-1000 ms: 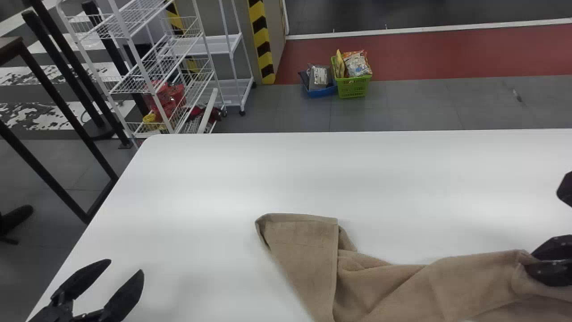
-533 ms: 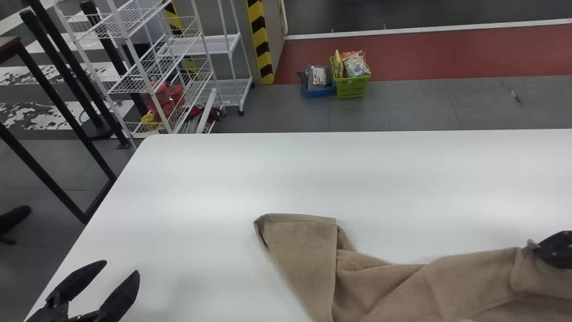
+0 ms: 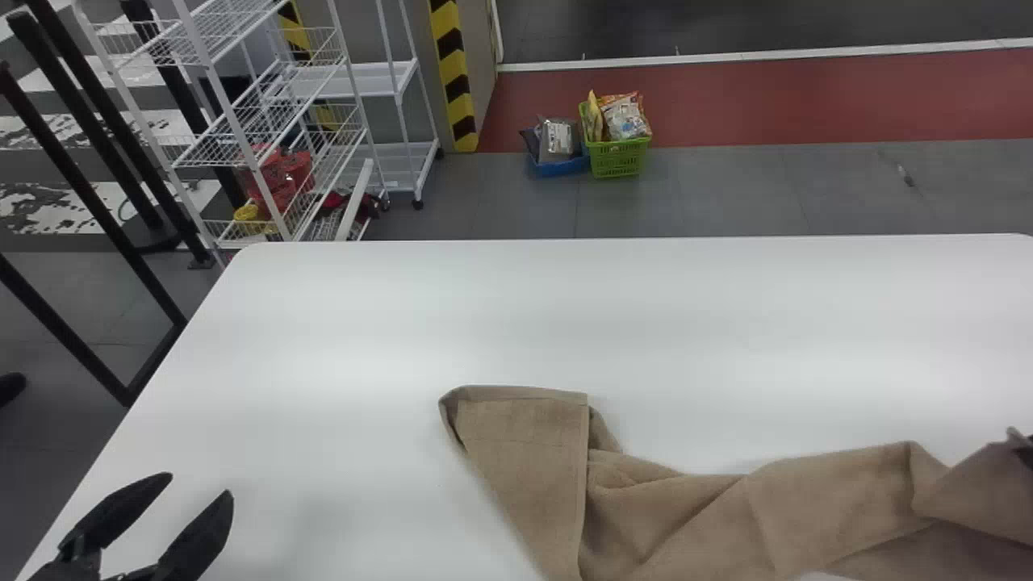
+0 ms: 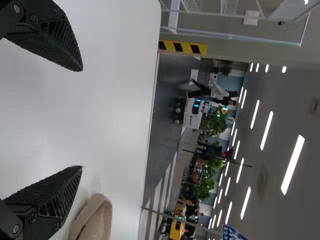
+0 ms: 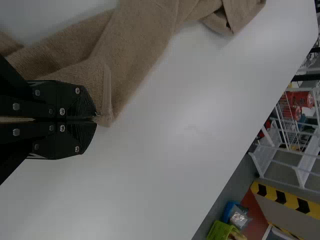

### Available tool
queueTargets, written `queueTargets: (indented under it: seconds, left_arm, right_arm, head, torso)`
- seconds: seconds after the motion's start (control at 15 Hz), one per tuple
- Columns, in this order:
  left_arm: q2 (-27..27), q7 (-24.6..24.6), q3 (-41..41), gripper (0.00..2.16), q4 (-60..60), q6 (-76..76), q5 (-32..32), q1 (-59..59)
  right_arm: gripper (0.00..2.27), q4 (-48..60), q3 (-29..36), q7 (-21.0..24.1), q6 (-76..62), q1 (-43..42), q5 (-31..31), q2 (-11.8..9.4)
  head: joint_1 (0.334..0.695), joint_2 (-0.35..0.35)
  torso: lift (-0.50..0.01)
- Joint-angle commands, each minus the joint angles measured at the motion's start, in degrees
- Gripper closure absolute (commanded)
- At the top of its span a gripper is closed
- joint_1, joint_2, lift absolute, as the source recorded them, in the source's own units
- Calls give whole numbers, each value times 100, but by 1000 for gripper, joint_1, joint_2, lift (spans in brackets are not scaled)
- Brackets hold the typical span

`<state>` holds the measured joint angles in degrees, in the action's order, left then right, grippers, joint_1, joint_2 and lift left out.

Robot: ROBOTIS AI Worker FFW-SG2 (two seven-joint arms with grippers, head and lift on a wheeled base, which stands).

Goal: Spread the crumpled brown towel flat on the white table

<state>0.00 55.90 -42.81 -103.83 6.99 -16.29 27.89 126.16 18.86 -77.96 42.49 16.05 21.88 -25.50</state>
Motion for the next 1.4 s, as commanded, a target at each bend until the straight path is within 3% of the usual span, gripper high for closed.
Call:
queueTargets:
  seconds: [0.0,0.2,0.4,0.8,1.0,1.2,1.33]
  left_arm:
    - [-15,-8,54,124,12,18,47,-47]
    - [-15,229,177,124,-358,651,196,-47]
    - [-15,352,564,144,-1122,1793,328,23]
    - [-15,-378,1777,167,-2423,3779,794,173]
    - [-15,-887,2497,167,-2713,4026,1128,208]
    - [-15,-1538,3139,171,-2845,4026,1392,120]
    - [-15,-1714,3464,171,-2854,4008,1515,6]
  right_arm:
    - [1119,788,206,-37,-315,1006,53,-34]
    - [1119,981,303,-37,-544,1533,414,36]
    - [1119,964,180,-37,-754,1577,668,177]
    - [1119,920,-84,-37,-754,1445,994,283]
    - [1119,902,-181,-37,-754,1401,1064,335]
    - [1119,893,-190,-37,-737,1401,1082,344]
    - [1119,902,-190,-37,-719,1401,1108,370]
  head:
    - [695,162]
    - [695,185]
    - [695,131]
    - [695,-8]
    - [695,-99]
    - [695,-158]
    - [695,-184]
  torso:
    - [-123]
    - [-123]
    - [-123]
    - [-123]
    - [-123]
    - [-123]
    - [-123]
